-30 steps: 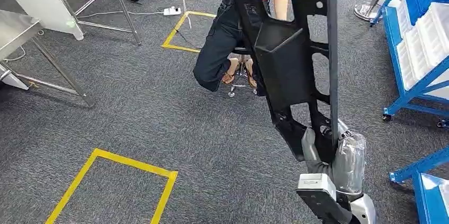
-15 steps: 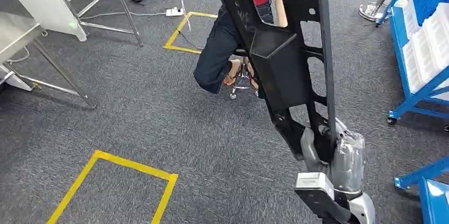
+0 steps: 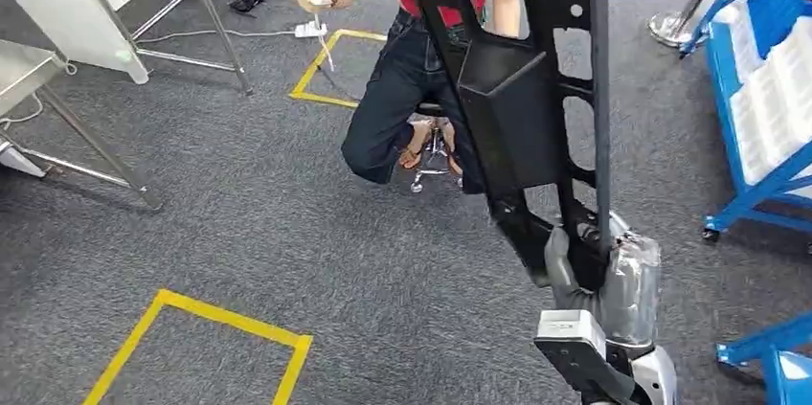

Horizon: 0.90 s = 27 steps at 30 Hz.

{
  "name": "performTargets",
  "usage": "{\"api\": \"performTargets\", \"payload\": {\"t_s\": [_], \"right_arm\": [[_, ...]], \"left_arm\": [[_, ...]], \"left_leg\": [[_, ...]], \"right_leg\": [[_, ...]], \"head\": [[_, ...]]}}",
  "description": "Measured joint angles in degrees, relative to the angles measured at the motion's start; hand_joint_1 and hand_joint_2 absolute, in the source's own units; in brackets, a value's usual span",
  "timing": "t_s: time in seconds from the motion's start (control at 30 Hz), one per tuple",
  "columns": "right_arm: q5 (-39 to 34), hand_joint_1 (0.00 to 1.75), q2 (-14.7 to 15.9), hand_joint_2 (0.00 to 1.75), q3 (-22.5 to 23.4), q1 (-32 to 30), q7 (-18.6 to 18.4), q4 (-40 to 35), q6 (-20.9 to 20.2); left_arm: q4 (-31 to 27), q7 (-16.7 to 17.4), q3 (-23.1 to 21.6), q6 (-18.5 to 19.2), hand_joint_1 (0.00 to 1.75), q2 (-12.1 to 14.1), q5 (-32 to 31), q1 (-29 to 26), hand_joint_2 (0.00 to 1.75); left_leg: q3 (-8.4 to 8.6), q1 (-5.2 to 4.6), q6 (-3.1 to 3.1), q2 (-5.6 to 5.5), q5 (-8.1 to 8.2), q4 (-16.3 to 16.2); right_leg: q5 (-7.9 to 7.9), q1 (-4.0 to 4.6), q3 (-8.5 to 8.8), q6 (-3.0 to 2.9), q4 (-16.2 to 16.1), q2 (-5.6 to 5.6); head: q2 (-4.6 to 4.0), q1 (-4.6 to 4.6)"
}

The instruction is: Take the parts from the cabinet and place them on the table.

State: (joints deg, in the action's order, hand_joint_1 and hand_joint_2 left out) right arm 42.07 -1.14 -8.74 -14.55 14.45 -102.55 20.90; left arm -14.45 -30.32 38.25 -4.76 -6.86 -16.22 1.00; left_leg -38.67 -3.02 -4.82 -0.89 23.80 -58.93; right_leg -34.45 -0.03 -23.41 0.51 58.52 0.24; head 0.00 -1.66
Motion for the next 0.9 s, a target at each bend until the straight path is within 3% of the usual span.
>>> {"api": "performTargets", "payload": {"t_s": [0.03,0.07,0.1,0.13,0.17,0.2,0.23,0.27,0.3,0.33,0.37,0.4,0.43,0.47,0.5,0.53,0.57,0.6,0.63,0.7,0.73,0.77,0.8,0.87,0.9], "right_arm": [[0.0,1.71,0.0,1.75,0.0,0.0,0.0,0.0,0.0],[0.0,1.71,0.1,1.75,0.0,0.1,0.0,0.1,0.0],[0.0,1.71,0.1,1.75,0.0,0.2,0.0,0.0,0.0],[0.0,1.71,0.1,1.75,0.0,0.3,0.0,0.0,0.1],[-0.1,1.71,0.1,1.75,0.0,0.1,0.0,0.1,0.1],[-0.1,1.71,0.1,1.75,0.0,-0.1,0.0,0.1,0.1],[-0.1,1.71,0.2,1.75,0.0,-0.1,0.0,0.1,0.2],[0.0,1.71,0.2,1.75,0.0,-0.2,0.0,0.1,0.2],[0.0,1.71,0.3,1.75,0.0,-0.3,0.0,0.1,0.2],[0.0,1.71,0.3,1.75,0.0,-0.3,0.0,0.1,0.1],[0.0,1.71,0.4,1.75,0.0,-0.3,0.0,0.1,0.1],[-0.1,1.71,0.4,1.75,0.0,-0.4,0.0,0.2,0.1],[-0.2,1.71,0.4,1.75,0.0,-0.2,0.0,0.3,0.1],[-0.2,1.71,0.4,1.75,0.0,-0.4,-0.1,0.2,0.0],[-0.2,1.71,0.5,1.75,0.2,-0.3,-0.1,0.1,0.0],[-0.3,1.71,0.5,1.75,0.2,-0.2,-0.1,0.1,0.0],[-0.3,1.71,0.3,1.75,0.2,-0.2,-0.1,0.1,0.0],[-0.4,1.71,0.3,1.75,0.3,-0.2,-0.1,0.1,0.0],[-0.4,1.71,0.3,1.75,0.3,-0.1,-0.1,0.1,0.0],[-0.4,1.71,0.3,1.75,0.4,-0.2,-0.1,0.1,0.0],[-0.4,1.71,0.3,1.75,0.4,-0.2,-0.1,0.1,0.0],[-0.4,1.71,0.3,1.75,0.4,-0.2,-0.1,0.1,0.0],[-0.4,1.71,0.2,1.75,0.4,-0.2,-0.1,0.1,0.0],[-0.4,1.71,0.0,1.75,0.4,-0.2,-0.1,0.0,0.0],[-0.4,1.71,-0.1,1.75,0.4,-0.2,-0.2,0.0,0.0]], "left_arm": [[0.0,0.0,0.0,0.0,0.00,0.0,0.0,0.0,0.00],[0.0,0.1,0.0,0.0,0.00,0.0,0.0,0.0,0.00],[0.0,0.1,0.1,0.0,0.00,0.0,0.0,0.1,0.00],[0.0,0.1,0.1,0.0,0.00,0.0,0.0,0.1,0.00],[0.0,0.1,0.1,0.0,0.00,-0.1,-0.1,0.1,0.00],[0.0,0.1,0.1,0.0,0.00,-0.2,-0.1,0.0,0.00],[0.1,0.1,0.1,0.0,0.00,-0.3,-0.1,0.0,0.00],[0.1,0.1,0.1,0.0,0.00,-0.4,-0.2,0.0,0.00],[0.1,0.1,0.1,0.0,0.00,-0.6,-0.2,0.0,0.00],[0.1,0.1,0.1,0.0,0.00,-0.8,-0.3,0.0,0.00],[0.1,0.1,0.1,0.0,0.00,-0.8,-0.3,0.0,0.00],[0.1,0.1,0.2,0.0,0.00,-0.6,-0.4,0.0,0.00],[0.1,0.2,0.2,-0.1,0.00,-0.6,-0.6,-0.1,0.00],[0.1,0.3,0.2,-0.2,0.00,-0.6,-0.6,0.1,0.00],[0.1,0.3,0.2,-0.2,0.00,-0.6,-0.6,0.1,0.00],[0.1,0.2,0.2,-0.2,0.00,-0.6,-0.7,0.1,0.00],[0.1,0.1,0.2,0.0,0.00,-0.7,-0.7,0.2,0.00],[0.1,0.0,0.2,0.0,0.00,-0.8,-0.8,0.3,0.00],[0.1,0.0,0.2,0.0,0.00,-0.8,-0.8,0.3,0.00],[0.1,0.1,0.3,-0.4,0.00,-0.8,-0.9,0.2,0.00],[0.1,0.2,0.3,-0.9,0.00,-0.9,-1.2,0.2,0.00],[0.1,0.2,0.3,-1.2,0.00,-0.9,-1.3,0.2,0.00],[0.2,0.4,0.3,-1.8,0.00,-0.9,-1.7,0.2,0.00],[0.2,0.5,0.3,-2.2,0.00,-1.0,-2.0,0.2,0.00],[0.2,0.5,0.3,-2.2,0.00,-1.0,-2.3,0.2,0.00]], "left_leg": [[1.59,-0.14,-0.49,0.00,0.18,0.6],[3.36,0.51,-0.42,-0.10,0.11,1.6],[4.21,0.68,-0.72,-0.03,0.35,1.9],[4.66,0.95,-0.91,-0.06,0.86,1.9],[5.15,1.23,-0.73,-0.11,1.47,1.9],[5.71,1.47,-0.46,-0.21,2.17,1.9],[6.48,1.78,-0.08,-0.34,2.89,1.9],[7.40,2.15,0.30,-0.48,3.63,1.9],[8.54,2.56,0.80,-0.69,4.51,1.9],[9.65,2.99,1.31,-0.75,5.42,1.8],[10.56,3.30,1.98,-0.80,6.53,1.5],[11.13,3.17,2.56,-0.86,7.51,1.1],[10.95,2.93,3.01,-0.79,8.51,0.9],[11.06,2.98,3.09,-0.52,8.94,1.0],[11.76,3.10,3.26,-0.32,8.77,0.9],[11.42,3.09,3.37,-0.31,8.12,0.6],[9.85,3.36,3.63,-0.10,7.35,-1.7],[7.39,3.40,3.98,0.27,6.19,-5.5],[4.41,3.44,4.30,0.48,6.74,-9.9],[-0.28,3.55,4.73,0.50,11.33,-15.5],[-2.07,3.64,4.76,0.51,13.21,-16.4],[-2.82,3.69,4.68,0.57,13.12,-15.8],[-2.62,3.69,4.48,0.62,11.15,-13.4],[0.35,3.68,3.93,0.66,3.16,-4.2],[1.54,3.65,3.69,0.76,0.30,-0.4]], "right_leg": [[0.46,-0.31,0.70,0.64,-0.3,-0.05],[0.29,-0.45,-0.10,0.69,1.4,-0.05],[0.76,-0.19,-2.06,0.75,5.3,-0.11],[0.67,-0.21,-5.27,0.85,9.8,-0.04],[-0.82,-0.37,-8.41,0.46,13.5,-0.05],[-3.21,-0.62,-11.25,0.57,15.9,-0.05],[-5.39,-0.88,-13.19,0.74,16.4,-0.07],[-6.20,-1.21,-14.06,1.46,15.3,-0.07],[-5.50,-1.55,-14.06,2.66,12.5,-0.10],[-3.08,-1.91,-13.60,4.06,8.7,-0.13],[1.72,-2.46,-13.07,6.14,4.1,-0.19],[7.40,-2.68,-13.18,7.79,2.7,-1.04],[7.73,-2.20,-12.75,5.50,1.9,-1.40],[8.04,-2.19,-12.22,3.93,2.0,-0.91],[8.01,-2.20,-12.38,3.22,1.9,-0.85],[8.22,-2.08,-12.09,2.89,2.1,-0.78],[8.17,-2.58,-11.60,2.72,1.7,-0.71],[8.00,-2.57,-11.19,2.48,1.4,-0.77],[7.64,-2.52,-10.64,1.96,1.0,-0.75],[6.95,-2.30,-9.61,1.00,0.6,-0.75],[6.48,-2.19,-9.11,0.75,0.5,-0.70],[6.04,-2.13,-8.65,0.73,0.5,-0.60],[5.62,-2.05,-8.03,0.75,0.5,-0.46],[4.80,-1.97,-6.82,0.88,0.5,-0.29],[4.42,-1.97,-6.56,1.05,0.4,-0.25]], "head": [[-0.02,0.13],[0.00,0.34],[-0.05,0.33],[-0.04,0.37],[-0.04,0.35],[-0.04,0.33],[-0.04,0.33],[-0.04,0.33],[-0.04,0.31],[-0.04,0.31],[-0.04,0.24],[-0.04,-0.09],[-0.04,-0.06],[-0.04,0.44],[-0.04,0.40],[-0.04,0.42],[-0.04,0.42],[-0.04,0.44],[-0.04,0.46],[-0.04,0.46],[-0.04,0.46],[-0.04,0.48],[-0.04,0.46],[-0.04,0.48],[-0.04,0.44]]}}
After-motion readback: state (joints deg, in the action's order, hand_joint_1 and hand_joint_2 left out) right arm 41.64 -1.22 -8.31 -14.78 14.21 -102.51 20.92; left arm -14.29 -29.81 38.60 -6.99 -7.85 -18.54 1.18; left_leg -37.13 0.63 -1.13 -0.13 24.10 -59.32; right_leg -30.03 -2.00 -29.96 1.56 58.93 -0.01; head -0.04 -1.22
